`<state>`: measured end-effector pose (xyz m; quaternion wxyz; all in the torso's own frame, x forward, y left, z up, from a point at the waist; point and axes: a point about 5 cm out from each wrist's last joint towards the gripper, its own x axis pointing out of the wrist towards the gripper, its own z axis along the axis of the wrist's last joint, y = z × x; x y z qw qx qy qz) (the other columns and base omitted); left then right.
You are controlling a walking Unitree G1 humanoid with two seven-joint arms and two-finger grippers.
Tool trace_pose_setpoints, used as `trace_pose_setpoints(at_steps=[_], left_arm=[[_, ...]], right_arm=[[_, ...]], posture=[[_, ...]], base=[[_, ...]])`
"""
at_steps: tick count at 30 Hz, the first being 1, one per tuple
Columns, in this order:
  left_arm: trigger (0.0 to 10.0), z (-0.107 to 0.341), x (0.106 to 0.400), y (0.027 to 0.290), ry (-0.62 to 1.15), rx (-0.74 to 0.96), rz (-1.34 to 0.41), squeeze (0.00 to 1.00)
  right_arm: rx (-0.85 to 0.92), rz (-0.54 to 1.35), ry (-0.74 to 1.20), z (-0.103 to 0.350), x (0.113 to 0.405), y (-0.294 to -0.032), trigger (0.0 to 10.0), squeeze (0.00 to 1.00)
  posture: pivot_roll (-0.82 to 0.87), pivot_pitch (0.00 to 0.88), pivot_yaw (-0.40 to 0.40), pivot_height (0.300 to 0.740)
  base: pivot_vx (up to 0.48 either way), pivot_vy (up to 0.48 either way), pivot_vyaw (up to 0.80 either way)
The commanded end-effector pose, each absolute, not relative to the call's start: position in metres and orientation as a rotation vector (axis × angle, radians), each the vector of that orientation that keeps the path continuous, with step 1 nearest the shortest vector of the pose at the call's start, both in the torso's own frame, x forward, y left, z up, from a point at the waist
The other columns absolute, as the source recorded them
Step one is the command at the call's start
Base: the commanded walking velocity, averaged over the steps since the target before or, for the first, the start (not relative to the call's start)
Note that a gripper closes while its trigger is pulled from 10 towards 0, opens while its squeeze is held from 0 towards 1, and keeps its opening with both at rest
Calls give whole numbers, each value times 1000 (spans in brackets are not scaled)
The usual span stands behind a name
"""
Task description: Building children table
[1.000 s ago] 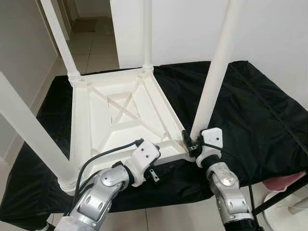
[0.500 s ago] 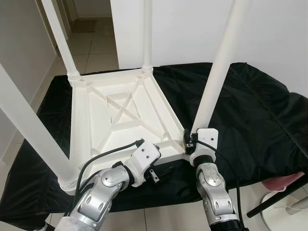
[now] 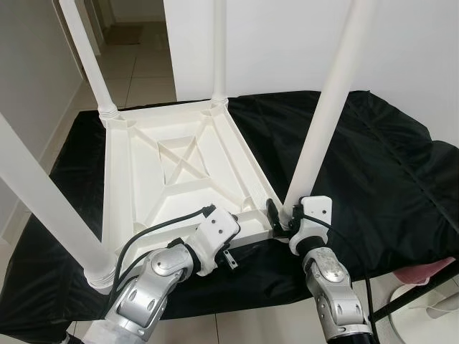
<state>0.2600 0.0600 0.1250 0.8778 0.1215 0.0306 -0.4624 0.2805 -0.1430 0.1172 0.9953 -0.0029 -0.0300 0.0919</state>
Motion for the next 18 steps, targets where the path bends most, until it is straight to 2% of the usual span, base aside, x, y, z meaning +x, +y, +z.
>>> trace_pose_setpoints(at_steps=[1,5,7,9,11,13,18], left_arm=[[10000,128,264,63,61,254,-916,0],[10000,128,265,63,58,254,-916,0],[10000,128,265,62,56,258,-922,0],[10000,128,265,62,56,258,-922,0],[10000,129,267,62,52,267,-932,0],[10000,130,268,62,48,272,-935,0],[10000,131,270,61,44,280,-931,0]], right_arm=[[2,223,-74,119,281,-145,10000,0],[-8,257,-79,119,282,-149,10000,0],[-60,365,-90,122,287,-157,10000,0],[-60,365,-90,122,287,-157,10000,0],[-114,503,-81,125,295,-163,10000,0],[-137,558,-69,126,298,-164,10000,0],[-153,616,-56,126,302,-163,10000,0]], posture=[[-47,0,16,740],[-47,0,18,740],[-51,0,27,740],[-51,0,27,740],[-56,0,36,740],[-58,0,40,740],[-58,0,43,740]], base=[[0,0,0],[0,0,0],[0,0,0],[0,0,0],[0,0,0],[0,0,0],[0,0,0]])
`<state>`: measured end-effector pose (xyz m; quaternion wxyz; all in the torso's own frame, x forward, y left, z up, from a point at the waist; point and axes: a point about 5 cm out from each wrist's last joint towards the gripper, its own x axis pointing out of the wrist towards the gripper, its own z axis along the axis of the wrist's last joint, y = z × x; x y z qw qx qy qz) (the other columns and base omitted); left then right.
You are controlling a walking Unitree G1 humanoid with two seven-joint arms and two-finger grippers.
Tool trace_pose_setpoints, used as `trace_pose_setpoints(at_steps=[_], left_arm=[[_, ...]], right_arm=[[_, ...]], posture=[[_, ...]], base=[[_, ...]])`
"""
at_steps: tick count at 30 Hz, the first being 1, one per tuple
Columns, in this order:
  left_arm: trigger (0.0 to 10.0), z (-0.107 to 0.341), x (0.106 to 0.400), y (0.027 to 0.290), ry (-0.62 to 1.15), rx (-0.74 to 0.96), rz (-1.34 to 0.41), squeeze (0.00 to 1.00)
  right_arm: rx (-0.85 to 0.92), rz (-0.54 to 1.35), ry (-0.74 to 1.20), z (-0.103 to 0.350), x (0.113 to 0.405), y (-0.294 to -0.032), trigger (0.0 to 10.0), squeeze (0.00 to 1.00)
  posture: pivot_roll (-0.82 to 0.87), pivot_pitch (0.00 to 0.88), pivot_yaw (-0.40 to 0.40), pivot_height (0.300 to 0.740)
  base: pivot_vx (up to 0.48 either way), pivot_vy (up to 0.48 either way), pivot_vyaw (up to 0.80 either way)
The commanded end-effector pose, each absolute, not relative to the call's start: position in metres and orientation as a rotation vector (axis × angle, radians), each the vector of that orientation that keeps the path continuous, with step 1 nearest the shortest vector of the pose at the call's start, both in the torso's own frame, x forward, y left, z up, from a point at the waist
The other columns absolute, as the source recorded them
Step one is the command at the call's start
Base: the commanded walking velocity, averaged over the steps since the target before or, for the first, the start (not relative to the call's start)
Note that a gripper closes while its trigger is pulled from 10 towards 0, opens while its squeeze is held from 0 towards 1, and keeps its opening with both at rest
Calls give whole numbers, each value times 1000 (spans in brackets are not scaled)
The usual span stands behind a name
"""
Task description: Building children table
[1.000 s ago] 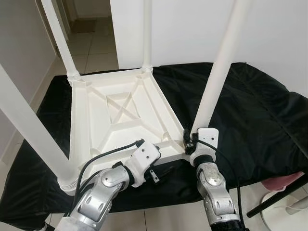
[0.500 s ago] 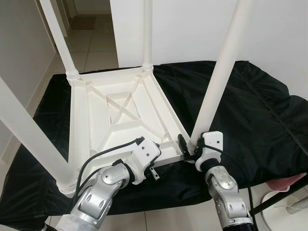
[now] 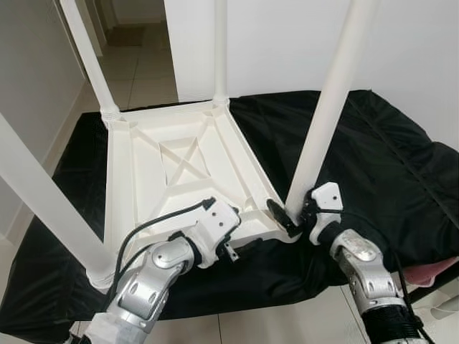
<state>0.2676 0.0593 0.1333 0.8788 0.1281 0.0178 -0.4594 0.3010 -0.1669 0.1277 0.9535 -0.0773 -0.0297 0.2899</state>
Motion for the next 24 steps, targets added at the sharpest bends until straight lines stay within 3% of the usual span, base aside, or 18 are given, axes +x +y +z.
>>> trace_pose_setpoints(at_steps=[1,3,4,5,6,14,15,16,24], left_arm=[[10000,133,271,60,39,278,-926,0],[10000,133,271,60,39,278,-926,0],[10000,134,271,59,37,276,-927,0],[10000,134,271,59,37,276,-927,0],[10000,134,271,59,36,275,-928,0],[10000,133,269,58,39,274,-929,0],[10000,132,269,58,40,274,-929,0],[10000,132,268,58,41,273,-930,0],[10000,131,266,58,46,271,-932,0]], right_arm=[[-161,661,-48,126,304,-160,3608,0],[-161,661,-48,126,304,-160,3608,0],[-170,680,-44,125,304,-159,1882,0],[-170,680,-44,125,304,-159,1882,0],[-176,691,-41,124,304,-158,0,0],[-165,708,-39,122,305,-164,0,0],[-160,699,-34,121,305,-166,4392,0],[-151,693,-33,120,305,-167,10000,0],[-87,648,-43,121,301,-162,10000,0]], posture=[[-54,0,44,740],[-54,0,44,740],[-51,0,40,740],[-51,0,40,740],[-51,0,40,740],[-49,0,36,740],[-49,0,36,740],[-49,0,36,740],[-52,0,35,740]], base=[[0,0,0],[0,0,0],[0,0,0],[0,0,0],[0,0,0],[0,0,0],[0,0,0],[0,0,0],[0,0,0]])
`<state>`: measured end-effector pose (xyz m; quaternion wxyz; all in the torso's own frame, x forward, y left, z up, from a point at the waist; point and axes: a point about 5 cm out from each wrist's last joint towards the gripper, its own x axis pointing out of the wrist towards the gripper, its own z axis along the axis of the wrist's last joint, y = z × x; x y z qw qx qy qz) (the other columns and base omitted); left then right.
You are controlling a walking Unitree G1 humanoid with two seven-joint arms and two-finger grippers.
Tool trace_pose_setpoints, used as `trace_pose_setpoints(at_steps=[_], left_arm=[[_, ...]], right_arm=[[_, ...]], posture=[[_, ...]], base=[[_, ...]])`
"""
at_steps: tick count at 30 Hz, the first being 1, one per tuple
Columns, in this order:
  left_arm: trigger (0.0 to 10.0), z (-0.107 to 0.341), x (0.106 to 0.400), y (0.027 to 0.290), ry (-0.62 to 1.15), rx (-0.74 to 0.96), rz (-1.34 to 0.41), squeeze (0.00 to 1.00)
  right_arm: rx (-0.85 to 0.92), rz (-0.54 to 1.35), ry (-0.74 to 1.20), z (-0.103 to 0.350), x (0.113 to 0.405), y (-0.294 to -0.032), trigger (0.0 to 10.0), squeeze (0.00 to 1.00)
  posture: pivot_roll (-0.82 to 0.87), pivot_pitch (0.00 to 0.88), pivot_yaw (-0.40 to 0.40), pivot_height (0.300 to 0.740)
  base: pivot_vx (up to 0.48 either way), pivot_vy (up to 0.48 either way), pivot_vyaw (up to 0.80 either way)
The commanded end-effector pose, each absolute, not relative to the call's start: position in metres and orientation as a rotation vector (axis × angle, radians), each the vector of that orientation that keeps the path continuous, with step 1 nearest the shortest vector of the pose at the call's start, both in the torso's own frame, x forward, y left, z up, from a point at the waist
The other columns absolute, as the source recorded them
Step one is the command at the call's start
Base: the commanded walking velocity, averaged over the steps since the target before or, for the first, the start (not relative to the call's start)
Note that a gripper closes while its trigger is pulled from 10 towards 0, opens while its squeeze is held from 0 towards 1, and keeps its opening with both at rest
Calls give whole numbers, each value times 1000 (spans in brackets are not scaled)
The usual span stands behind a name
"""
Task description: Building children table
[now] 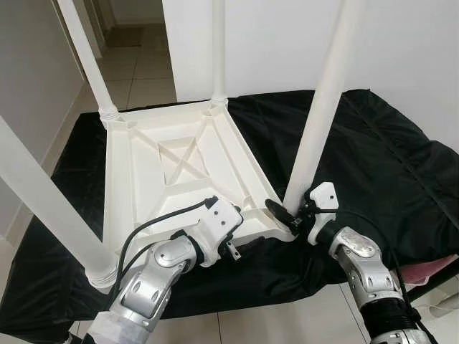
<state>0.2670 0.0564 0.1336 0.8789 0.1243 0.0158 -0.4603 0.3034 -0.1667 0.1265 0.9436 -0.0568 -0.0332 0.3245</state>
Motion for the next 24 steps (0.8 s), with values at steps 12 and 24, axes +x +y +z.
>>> trace_pose_setpoints(at_steps=[12,24], left_arm=[[10000,130,264,57,52,265,-944,0],[10000,127,259,57,62,267,-951,0]], right_arm=[[-39,315,2,115,296,-142,10000,0],[81,-59,-4,118,283,-131,10000,0]], posture=[[-55,0,38,740],[-46,0,24,740]], base=[[0,0,0],[0,0,0]])
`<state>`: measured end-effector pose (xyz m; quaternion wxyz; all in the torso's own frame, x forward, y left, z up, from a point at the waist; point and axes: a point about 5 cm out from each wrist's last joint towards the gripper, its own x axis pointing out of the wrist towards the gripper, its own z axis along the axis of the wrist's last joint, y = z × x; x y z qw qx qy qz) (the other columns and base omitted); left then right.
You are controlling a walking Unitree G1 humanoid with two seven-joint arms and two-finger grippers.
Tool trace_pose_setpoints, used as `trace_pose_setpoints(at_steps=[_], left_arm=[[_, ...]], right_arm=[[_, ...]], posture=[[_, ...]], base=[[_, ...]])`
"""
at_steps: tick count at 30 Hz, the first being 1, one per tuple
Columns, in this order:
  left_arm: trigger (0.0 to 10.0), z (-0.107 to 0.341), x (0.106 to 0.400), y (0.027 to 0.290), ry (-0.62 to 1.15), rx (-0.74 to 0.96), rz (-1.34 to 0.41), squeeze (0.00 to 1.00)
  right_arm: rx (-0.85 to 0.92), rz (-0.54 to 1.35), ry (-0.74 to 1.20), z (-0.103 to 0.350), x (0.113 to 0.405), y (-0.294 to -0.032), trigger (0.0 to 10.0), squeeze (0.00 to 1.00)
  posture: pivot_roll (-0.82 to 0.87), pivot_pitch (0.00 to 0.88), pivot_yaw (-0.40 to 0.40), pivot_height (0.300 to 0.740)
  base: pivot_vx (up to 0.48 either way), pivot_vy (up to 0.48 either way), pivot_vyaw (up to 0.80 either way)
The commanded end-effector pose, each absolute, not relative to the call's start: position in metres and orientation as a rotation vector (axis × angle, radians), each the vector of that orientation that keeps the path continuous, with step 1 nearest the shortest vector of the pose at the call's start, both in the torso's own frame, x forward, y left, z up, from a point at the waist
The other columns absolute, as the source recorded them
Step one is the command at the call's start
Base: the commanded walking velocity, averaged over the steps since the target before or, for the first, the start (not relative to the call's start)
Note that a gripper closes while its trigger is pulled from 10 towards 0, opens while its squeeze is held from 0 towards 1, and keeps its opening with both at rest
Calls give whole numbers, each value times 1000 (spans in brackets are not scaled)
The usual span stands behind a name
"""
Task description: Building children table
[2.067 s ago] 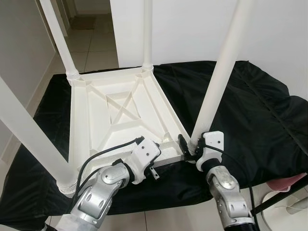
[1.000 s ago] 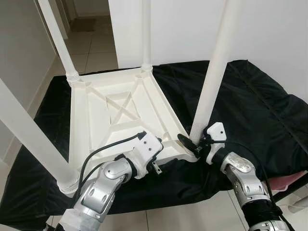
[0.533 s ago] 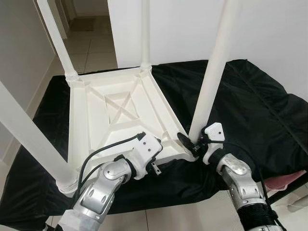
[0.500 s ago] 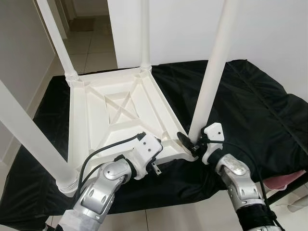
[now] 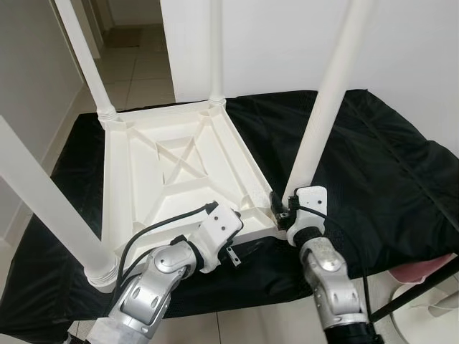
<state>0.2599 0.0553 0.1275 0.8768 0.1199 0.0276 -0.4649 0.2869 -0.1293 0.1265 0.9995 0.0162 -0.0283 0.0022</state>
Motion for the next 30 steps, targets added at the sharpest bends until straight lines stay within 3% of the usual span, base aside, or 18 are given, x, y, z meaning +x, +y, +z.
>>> trace_pose_setpoints(at_steps=[1,13,14,23,25,26,30], left_arm=[[10000,127,259,57,62,267,-951,0],[10000,127,259,56,65,255,-944,0],[10000,126,258,57,68,261,-940,0],[10000,124,262,73,76,296,-896,0],[10000,124,262,74,76,298,-893,0],[10000,125,264,76,75,303,-887,0],[10000,126,266,79,74,307,-882,0]], right_arm=[[81,-59,-4,118,283,-131,10000,0],[21,-98,-11,123,283,-135,10000,0],[18,-90,-14,123,283,-136,10000,1000],[25,27,-82,129,285,-147,10000,1000],[25,56,-82,129,285,-149,10000,953],[21,121,-85,129,285,-150,10000,0],[2,199,-94,131,286,-155,10000,0]], posture=[[-46,0,24,740],[-47,0,15,740],[-42,0,9,740],[-36,0,9,740],[-35,0,8,740],[-36,0,13,740],[-40,0,19,740]], base=[[0,0,0],[0,0,0],[0,0,0],[0,0,0],[0,0,0],[0,0,0],[0,0,0]])
